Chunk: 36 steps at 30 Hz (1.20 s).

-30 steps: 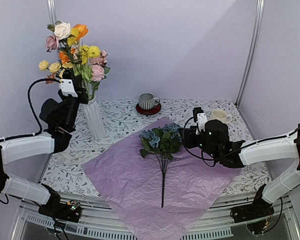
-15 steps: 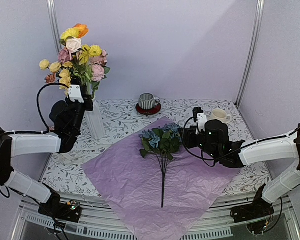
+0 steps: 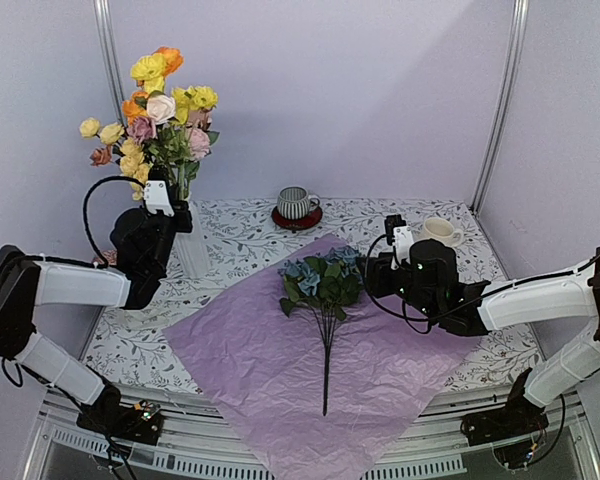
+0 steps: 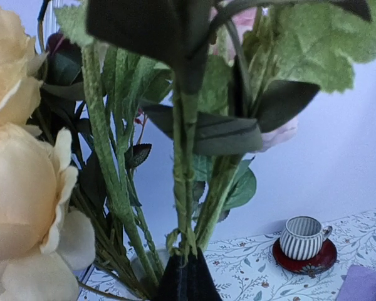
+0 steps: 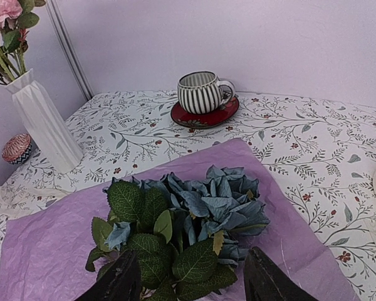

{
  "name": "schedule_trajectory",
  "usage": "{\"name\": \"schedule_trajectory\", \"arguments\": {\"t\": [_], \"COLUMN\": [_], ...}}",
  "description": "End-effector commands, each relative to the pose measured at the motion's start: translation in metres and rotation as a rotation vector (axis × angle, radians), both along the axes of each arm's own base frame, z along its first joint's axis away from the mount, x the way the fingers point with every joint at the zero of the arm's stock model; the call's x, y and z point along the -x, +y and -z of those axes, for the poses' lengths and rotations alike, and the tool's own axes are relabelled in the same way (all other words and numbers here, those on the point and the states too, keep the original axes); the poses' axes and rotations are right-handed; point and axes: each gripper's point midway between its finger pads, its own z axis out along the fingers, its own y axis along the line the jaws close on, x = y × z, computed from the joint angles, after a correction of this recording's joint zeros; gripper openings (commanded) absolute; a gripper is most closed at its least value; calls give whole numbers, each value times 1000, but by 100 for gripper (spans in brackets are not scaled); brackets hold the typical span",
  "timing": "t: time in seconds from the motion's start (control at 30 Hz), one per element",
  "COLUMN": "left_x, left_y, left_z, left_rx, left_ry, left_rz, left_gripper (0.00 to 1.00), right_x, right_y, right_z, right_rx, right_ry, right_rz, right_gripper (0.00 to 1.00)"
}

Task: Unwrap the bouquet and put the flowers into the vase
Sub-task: Place the fake flower in the vase.

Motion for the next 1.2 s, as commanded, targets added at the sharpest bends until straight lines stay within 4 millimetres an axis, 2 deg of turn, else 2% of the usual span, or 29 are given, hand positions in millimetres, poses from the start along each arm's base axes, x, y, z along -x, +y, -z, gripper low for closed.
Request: {"name": "schedule_trajectory", "arguments": {"t": [0.0, 0.17, 0.27, 0.5, 0.8, 0.97, 1.03, 1.17], "left_x": [-4, -3, 0, 9, 32, 59, 71, 98], "left_y": [-1, -1, 3, -1, -8, -8, -11, -18], "left_z": [39, 49, 46, 30, 29, 41, 55, 84], "left_rx": [-7, 13, 45, 55, 100, 184, 224, 373], "left_ry": [100, 119, 116, 98, 110, 151, 213, 359], "left_rz": [10, 20, 9, 54, 157, 240, 286, 379], "left_gripper": [0, 0, 6, 24, 31, 33, 34, 50], "right_x": [-2, -3, -3, -2, -2, -2, -2, -2], "right_y": [1, 2, 1, 2, 3, 5, 6, 7], "right_z": [-3, -4, -3, -4, -2, -3, -2, 0], "right_rx": [-10, -12, -10, -11, -8, -13, -12, -11], "right_ry": [-13, -14, -13, -13, -10, -7, -3, 3], "right_rz": [-1, -2, 0, -4, -6, -15, -19, -24], "right_gripper": [58, 58, 58, 58, 58, 58, 58, 58]}}
